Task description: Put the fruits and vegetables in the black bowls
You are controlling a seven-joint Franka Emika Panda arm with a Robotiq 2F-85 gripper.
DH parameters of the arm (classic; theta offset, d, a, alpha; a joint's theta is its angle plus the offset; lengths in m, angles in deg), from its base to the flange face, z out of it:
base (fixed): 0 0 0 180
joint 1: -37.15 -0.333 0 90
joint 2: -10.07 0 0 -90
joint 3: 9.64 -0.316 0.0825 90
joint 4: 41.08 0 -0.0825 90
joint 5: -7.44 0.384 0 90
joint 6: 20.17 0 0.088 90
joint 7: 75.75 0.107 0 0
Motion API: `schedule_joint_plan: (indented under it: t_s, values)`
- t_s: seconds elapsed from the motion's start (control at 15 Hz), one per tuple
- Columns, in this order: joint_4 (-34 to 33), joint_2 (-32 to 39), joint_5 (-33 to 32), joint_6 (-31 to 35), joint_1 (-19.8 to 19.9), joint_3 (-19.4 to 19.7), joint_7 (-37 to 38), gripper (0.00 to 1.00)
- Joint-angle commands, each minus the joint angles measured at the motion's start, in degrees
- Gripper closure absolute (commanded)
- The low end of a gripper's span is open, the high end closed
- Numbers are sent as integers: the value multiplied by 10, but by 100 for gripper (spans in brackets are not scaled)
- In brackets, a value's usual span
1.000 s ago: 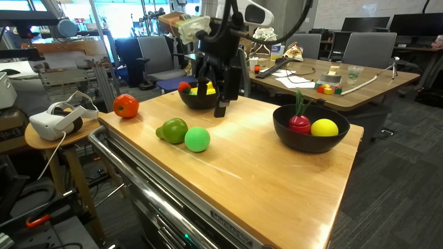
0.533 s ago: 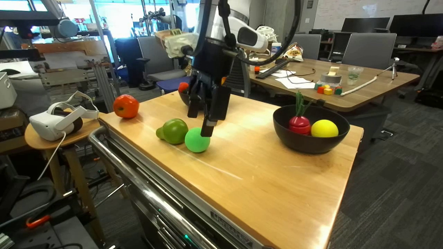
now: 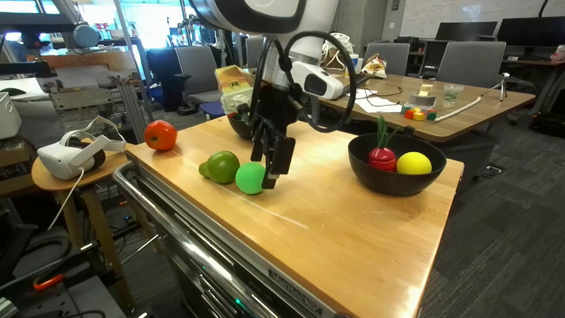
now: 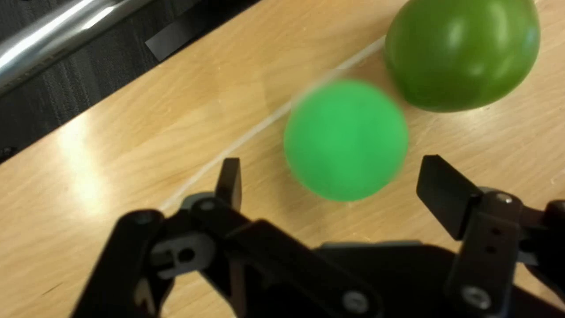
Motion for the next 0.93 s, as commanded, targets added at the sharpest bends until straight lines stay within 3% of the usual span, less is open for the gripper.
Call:
schedule_joint_plan:
  t_s: [0.0,0.07,0.27,0.47,0.53,0.73,0.87]
  values:
    - [-1,23,26,34,-4,-4,23,12]
    - [1,25,34,38,-5,-7,23,28]
    - [9,15,42,30,-11,-12,23,51]
    - [21,-6,33,15,-16,-16,24,43]
    - [25,-14,33,13,-17,-16,27,69]
    - [23,-30,30,18,-17,-14,31,74]
    - [7,-46,-25,38,-22,-9,50,77]
